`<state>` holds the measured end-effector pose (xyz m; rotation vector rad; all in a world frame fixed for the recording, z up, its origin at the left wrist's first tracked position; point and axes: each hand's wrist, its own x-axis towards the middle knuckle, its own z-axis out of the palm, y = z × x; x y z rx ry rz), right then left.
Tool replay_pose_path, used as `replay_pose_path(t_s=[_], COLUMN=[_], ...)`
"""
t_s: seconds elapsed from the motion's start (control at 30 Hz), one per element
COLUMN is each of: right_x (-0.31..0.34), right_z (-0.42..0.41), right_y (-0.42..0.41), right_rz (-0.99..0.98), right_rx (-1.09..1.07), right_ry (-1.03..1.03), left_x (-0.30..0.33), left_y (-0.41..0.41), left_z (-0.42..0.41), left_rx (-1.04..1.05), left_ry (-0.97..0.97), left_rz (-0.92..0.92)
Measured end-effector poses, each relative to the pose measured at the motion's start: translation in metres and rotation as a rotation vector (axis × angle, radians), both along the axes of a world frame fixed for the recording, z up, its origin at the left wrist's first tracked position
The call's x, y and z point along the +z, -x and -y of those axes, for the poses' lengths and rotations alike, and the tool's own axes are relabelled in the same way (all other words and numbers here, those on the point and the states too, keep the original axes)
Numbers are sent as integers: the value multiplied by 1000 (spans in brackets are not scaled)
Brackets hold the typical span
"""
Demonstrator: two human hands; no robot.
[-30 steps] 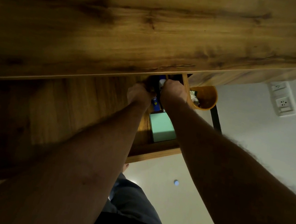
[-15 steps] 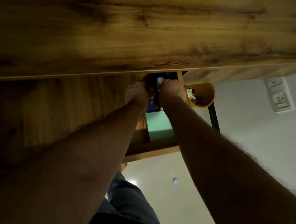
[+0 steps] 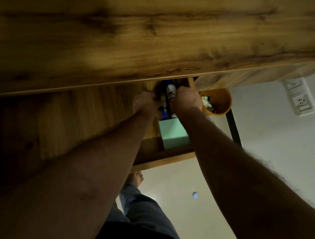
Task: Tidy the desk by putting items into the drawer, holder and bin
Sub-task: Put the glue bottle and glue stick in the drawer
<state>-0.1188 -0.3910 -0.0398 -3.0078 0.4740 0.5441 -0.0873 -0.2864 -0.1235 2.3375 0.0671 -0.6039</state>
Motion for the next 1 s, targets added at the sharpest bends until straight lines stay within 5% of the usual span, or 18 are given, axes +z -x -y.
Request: replay_pose_path(t_s=[0.37, 0.57, 1.0], right_x=[-2, 7, 7], right_z=[-38, -64, -177], right_y=[46, 70, 181], right_rz=[142, 245, 546], right_rx=[-151, -275, -606], right_ry=[-60, -274, -607], left_x=[29, 54, 106], left_y=[25, 43, 140], left_z=[-38, -58, -182], left_rx=[-41, -142, -200], left_ry=[-52, -28, 352], left_rz=[129, 184, 38])
